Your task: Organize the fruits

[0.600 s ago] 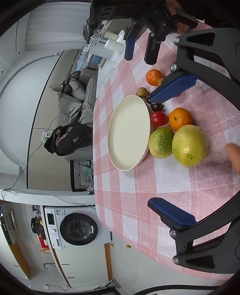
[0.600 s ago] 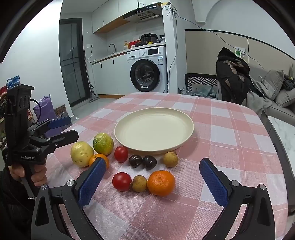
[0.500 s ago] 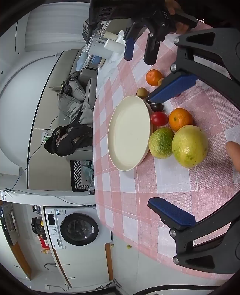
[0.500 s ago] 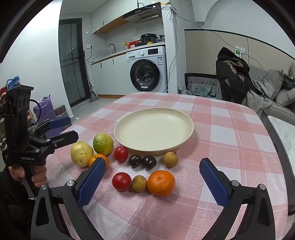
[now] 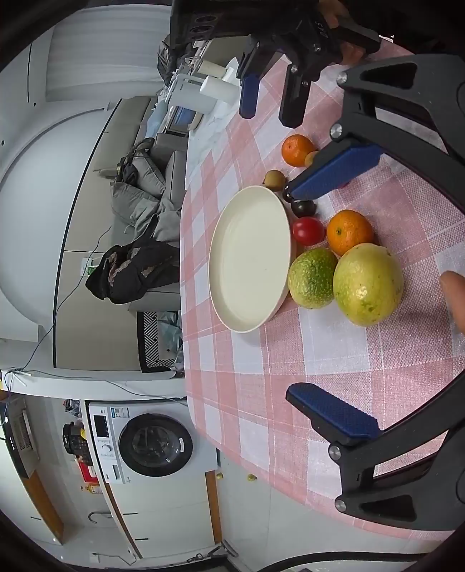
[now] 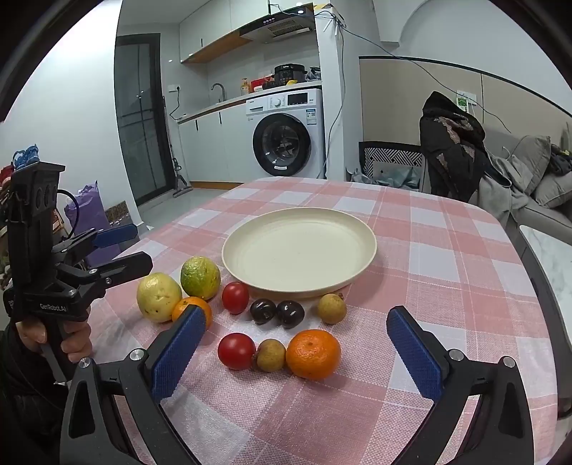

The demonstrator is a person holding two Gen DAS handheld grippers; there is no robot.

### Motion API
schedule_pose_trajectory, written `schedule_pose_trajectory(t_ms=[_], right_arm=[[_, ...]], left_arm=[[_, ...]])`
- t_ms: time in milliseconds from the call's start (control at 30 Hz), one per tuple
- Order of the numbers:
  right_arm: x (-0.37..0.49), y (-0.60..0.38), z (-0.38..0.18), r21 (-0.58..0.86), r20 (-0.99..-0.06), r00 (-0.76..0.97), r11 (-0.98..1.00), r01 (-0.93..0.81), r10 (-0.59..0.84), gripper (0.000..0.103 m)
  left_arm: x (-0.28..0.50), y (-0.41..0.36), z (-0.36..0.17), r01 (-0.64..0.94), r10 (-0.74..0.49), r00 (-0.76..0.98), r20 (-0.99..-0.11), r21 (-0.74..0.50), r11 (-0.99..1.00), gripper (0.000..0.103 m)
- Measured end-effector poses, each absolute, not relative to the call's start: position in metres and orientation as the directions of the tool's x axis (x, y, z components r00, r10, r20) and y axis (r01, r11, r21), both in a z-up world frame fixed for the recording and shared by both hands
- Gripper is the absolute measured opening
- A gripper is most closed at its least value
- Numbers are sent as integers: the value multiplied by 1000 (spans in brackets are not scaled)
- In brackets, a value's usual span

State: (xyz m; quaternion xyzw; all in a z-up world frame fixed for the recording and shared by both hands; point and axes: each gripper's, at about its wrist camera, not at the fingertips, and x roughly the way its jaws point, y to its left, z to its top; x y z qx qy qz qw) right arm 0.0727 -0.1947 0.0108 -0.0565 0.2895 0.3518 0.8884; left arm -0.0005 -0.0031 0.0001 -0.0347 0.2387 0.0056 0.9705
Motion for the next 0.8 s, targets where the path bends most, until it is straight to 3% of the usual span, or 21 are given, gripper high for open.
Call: schedule_pose_trajectory(t_ms=[800], right_arm=[[72,-196,9,118,-555,569,735,-668,607,103]], left_arm=[[-1,-12,2,-7,-3,892,-453,-21,1000,102]])
